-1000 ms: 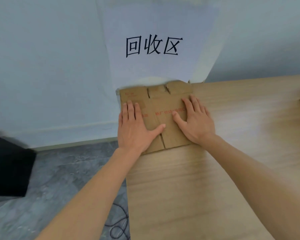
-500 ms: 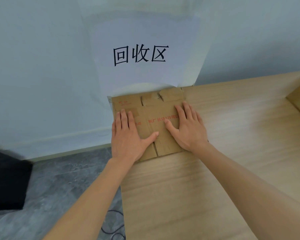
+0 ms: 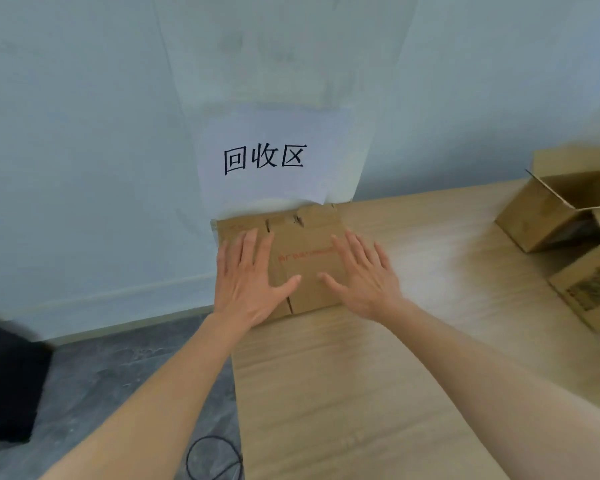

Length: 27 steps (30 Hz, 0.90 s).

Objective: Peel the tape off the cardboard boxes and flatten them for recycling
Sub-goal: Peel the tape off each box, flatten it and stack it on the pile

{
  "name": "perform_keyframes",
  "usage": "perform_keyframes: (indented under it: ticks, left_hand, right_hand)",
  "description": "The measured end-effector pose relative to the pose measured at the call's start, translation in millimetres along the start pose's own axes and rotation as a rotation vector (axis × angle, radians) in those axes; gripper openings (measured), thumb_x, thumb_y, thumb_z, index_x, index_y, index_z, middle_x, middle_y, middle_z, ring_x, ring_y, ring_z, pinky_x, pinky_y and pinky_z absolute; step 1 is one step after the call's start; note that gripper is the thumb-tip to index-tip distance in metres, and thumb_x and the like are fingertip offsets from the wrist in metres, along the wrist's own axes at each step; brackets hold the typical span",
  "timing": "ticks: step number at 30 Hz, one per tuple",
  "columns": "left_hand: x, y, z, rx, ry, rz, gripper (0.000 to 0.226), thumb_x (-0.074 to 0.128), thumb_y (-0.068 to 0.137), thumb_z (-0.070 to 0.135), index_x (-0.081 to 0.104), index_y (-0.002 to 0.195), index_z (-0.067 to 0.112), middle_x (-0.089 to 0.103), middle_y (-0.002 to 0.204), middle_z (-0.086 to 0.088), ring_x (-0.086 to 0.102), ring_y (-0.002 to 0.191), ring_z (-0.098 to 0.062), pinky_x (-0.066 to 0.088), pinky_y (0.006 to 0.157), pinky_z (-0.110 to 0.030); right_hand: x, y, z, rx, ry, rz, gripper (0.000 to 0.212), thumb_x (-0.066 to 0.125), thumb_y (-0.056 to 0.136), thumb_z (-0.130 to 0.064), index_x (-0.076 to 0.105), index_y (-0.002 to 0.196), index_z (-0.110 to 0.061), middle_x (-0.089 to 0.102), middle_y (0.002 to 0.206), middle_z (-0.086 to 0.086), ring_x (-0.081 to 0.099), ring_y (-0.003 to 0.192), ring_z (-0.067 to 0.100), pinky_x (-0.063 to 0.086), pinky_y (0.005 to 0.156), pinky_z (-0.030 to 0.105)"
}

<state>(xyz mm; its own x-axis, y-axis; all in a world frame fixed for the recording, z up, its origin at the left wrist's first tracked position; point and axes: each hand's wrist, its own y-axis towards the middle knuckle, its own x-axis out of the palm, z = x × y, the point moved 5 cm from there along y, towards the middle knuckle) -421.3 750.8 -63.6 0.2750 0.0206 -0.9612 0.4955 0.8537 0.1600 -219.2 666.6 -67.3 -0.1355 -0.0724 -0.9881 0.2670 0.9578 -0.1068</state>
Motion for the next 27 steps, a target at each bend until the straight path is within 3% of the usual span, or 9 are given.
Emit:
perform_keyframes:
  ticks: [9, 17, 22, 27]
  left_hand:
    - [-96.4, -70.5, 129.7, 0.207, 0.011, -0.161, 0.102, 0.044, 0.084, 0.083, 0.011, 0.162, 0.027, 0.013, 0.169, 0.001, 0.014, 0.154, -0.02, 0.008, 0.123, -0.038]
    - [-216.4, -158.7, 311.1, 0.311, -0.071, -0.084, 0.102, 0.045, 0.082, 0.085, 0.015, 0.162, 0.029, 0.008, 0.17, 0.001, 0.007, 0.156, -0.018, 0.004, 0.126, -0.037]
    - [-291.1, -267.4, 431.9, 0.334, -0.208, -0.015, 0.097, 0.047, 0.08, 0.087, 0.019, 0.159, 0.039, 0.012, 0.17, 0.002, 0.012, 0.156, -0.019, 0.007, 0.124, -0.038]
    - [-340.7, -373.1, 528.1, 0.392, -0.232, 0.003, 0.1, 0.049, 0.079, 0.087, 0.02, 0.16, 0.037, 0.013, 0.17, 0.0, 0.012, 0.156, -0.021, 0.006, 0.125, -0.038]
  right_hand:
    - [-96.8, -167.4, 78.0, 0.115, -0.091, -0.032, 0.088, 0.033, 0.086, -0.083, 0.004, 0.159, -0.042, 0.001, 0.17, -0.007, 0.0, 0.157, 0.017, -0.001, 0.126, 0.047]
    - [-251.5, -357.2, 167.2, 0.208, -0.155, 0.174, 0.091, 0.026, 0.085, -0.087, 0.004, 0.16, -0.041, 0.002, 0.17, -0.007, 0.001, 0.157, 0.017, 0.003, 0.126, 0.047]
    - [-319.9, -524.2, 223.4, 0.293, -0.149, 0.289, 0.091, 0.024, 0.083, -0.089, 0.01, 0.159, -0.042, 0.008, 0.169, -0.01, 0.005, 0.156, 0.015, 0.004, 0.127, 0.046]
    - [-364.5, -684.3, 280.8, 0.312, -0.159, 0.301, 0.092, 0.018, 0.079, -0.089, 0.013, 0.158, -0.044, 0.009, 0.169, -0.011, 0.005, 0.156, 0.013, 0.004, 0.127, 0.045]
